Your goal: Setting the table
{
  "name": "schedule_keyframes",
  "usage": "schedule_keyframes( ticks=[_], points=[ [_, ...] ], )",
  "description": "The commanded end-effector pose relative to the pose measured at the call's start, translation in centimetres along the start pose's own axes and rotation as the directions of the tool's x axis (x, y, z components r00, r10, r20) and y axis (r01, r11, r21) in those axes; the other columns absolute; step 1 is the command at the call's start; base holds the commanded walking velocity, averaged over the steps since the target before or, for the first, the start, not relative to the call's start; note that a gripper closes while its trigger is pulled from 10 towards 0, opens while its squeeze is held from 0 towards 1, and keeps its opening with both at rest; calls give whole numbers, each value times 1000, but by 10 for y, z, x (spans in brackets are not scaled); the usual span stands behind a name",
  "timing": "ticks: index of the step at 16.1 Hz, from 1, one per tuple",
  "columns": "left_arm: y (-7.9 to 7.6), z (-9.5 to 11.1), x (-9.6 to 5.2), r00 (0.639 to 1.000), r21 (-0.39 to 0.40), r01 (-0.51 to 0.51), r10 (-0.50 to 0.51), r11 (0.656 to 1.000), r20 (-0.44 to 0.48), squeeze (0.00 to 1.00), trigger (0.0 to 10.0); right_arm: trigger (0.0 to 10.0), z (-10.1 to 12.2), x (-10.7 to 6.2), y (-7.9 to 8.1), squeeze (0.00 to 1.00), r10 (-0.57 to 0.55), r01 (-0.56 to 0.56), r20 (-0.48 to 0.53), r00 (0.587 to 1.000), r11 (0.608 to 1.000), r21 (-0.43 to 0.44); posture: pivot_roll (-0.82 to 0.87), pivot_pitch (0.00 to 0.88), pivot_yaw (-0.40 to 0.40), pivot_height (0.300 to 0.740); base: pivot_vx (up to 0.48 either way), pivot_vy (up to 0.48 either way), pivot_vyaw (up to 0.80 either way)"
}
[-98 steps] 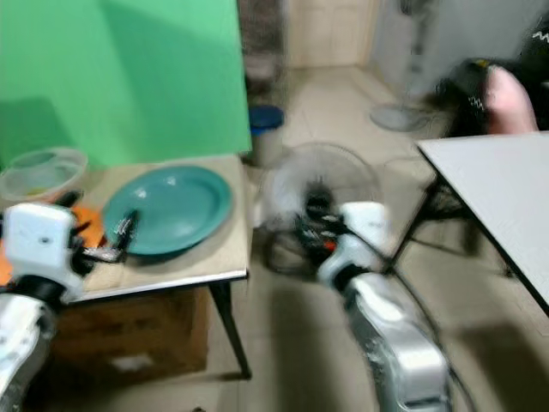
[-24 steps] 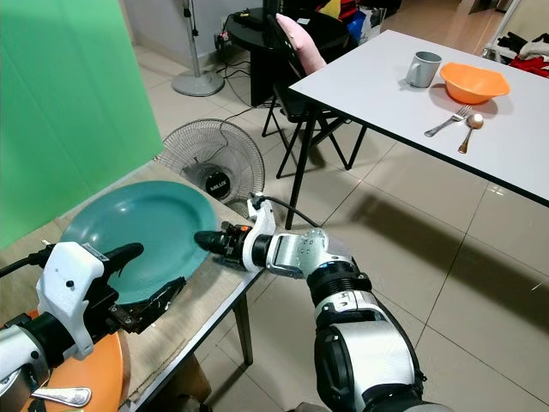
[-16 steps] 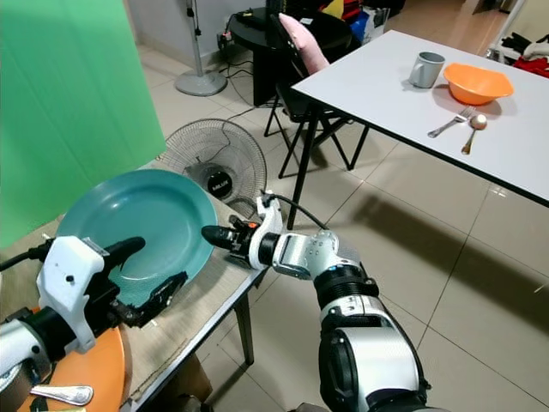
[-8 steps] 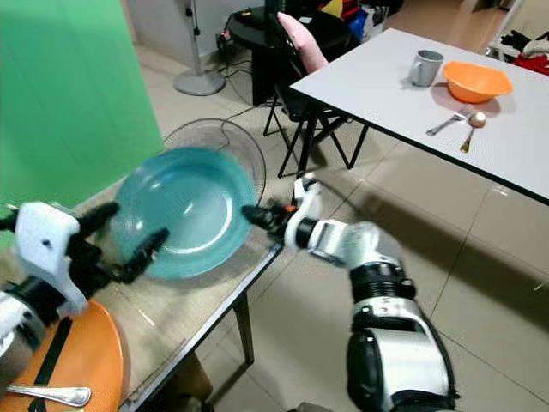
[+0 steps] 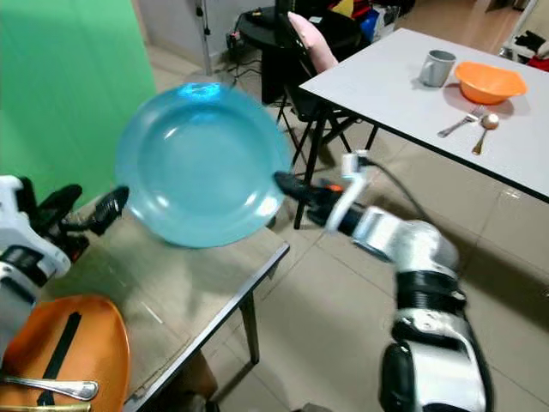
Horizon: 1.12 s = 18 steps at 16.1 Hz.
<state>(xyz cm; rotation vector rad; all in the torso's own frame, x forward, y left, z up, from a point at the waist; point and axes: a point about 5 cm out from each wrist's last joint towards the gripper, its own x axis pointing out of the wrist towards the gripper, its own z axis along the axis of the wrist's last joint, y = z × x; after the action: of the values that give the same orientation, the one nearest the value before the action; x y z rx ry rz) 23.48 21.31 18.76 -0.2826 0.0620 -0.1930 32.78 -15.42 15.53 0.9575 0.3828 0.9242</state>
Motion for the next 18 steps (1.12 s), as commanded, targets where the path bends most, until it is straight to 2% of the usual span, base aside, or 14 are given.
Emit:
schedule_keyframes(
  ticks=[1,2,4,7,10,13,18],
  points=[
    [-3,1,2,999,-52,45,-45,998,7,0,10000,0,7,1,13,0,93,-93,22,995,995,-22,-1,13,43,740,0,0,0],
    [-14,4,6,988,-128,153,-148,980,47,0,3922,0,6,1,16,0,110,-110,20,994,994,-18,-2,15,49,740,0,0,0],
    [-22,4,8,974,-147,225,-221,963,42,0,0,0,2,1,18,0,126,-126,15,992,992,-20,-2,15,49,740,0,0,0],
    [-33,6,3,946,-198,323,-318,925,58,0,0,0,-2,2,19,0,131,-131,11,991,991,-18,-1,19,58,740,0,0,0],
    [-36,8,2,943,-223,332,-324,916,73,0,0,0,-2,4,20,0,138,-138,13,990,990,-15,6,20,55,740,0,0,0],
    [-38,12,1,929,-261,369,-358,892,90,0,0,0,-4,3,22,0,149,-149,3,989,989,-15,3,16,57,740,0,0,0],
    [-37,13,5,937,-309,350,-332,884,112,0,0,0,-1,0,23,0,146,-146,8,989,989,-30,-11,4,63,740,0,0,0]
  ],
)
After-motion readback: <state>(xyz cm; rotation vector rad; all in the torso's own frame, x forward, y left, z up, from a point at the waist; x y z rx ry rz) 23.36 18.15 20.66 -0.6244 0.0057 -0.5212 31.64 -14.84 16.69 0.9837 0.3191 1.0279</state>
